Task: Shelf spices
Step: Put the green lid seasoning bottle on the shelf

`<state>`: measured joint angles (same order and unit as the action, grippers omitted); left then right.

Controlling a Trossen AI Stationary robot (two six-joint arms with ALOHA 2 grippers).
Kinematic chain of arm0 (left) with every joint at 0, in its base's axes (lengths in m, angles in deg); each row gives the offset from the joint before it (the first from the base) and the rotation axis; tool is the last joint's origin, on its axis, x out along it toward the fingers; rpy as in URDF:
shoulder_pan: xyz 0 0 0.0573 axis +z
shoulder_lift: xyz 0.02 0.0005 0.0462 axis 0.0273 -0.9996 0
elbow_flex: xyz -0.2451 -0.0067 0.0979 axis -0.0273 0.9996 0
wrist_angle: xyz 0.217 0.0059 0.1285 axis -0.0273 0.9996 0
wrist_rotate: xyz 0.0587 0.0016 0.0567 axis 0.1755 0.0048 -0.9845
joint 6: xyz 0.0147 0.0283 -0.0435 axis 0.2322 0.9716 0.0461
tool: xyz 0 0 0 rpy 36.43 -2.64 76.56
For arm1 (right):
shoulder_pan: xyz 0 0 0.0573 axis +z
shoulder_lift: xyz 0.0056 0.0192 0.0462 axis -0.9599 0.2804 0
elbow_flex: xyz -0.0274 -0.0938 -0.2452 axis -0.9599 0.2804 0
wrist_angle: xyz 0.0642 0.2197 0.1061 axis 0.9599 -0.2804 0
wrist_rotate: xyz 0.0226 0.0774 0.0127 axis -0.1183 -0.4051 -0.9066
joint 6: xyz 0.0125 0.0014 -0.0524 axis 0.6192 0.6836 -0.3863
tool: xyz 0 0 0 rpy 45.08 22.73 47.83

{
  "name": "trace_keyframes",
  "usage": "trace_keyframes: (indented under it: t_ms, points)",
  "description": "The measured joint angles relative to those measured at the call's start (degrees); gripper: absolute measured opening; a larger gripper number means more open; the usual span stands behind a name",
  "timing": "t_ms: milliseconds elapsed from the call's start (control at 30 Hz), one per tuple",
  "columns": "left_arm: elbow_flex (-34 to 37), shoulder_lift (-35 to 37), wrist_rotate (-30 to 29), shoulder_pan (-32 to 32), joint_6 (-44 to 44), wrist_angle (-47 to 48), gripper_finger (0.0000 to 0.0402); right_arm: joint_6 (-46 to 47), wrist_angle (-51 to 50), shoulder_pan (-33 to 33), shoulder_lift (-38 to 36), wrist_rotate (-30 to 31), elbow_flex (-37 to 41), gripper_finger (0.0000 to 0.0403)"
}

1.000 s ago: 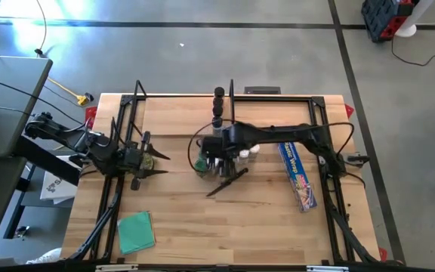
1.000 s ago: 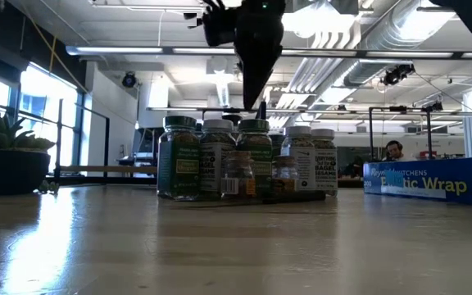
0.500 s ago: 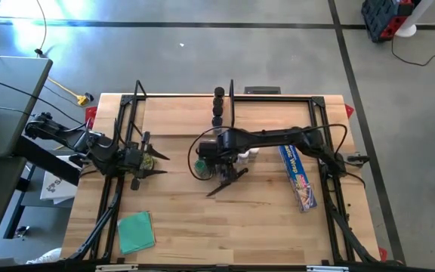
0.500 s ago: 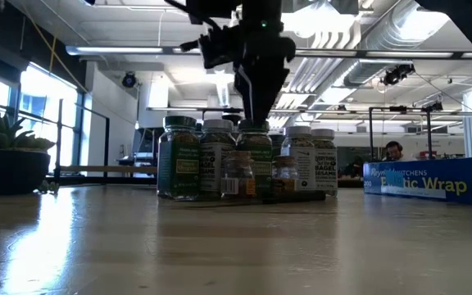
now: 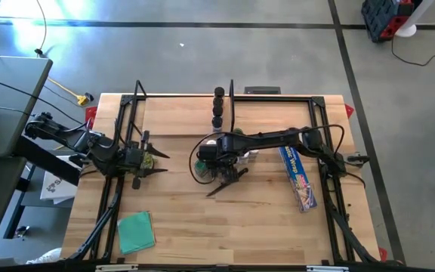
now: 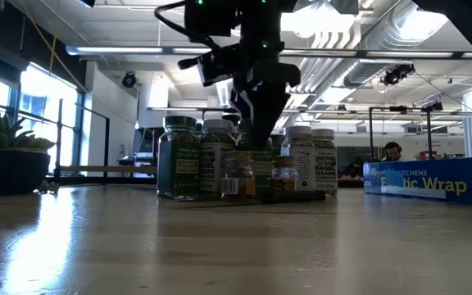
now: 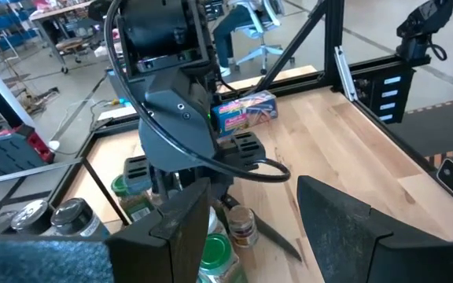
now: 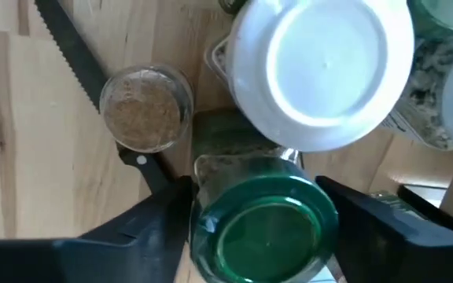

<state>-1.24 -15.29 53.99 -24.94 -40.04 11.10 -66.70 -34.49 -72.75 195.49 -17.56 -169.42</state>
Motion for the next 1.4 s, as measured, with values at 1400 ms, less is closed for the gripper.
trace_keyframes:
  t_ms: [1400]
  points:
    - [-5.29, 4.27, -4.65, 18.04, -10.48, 15.54, 0.0188, -9.14, 29.48, -15.12, -1.50, -9.29, -16.17, 0.0184]
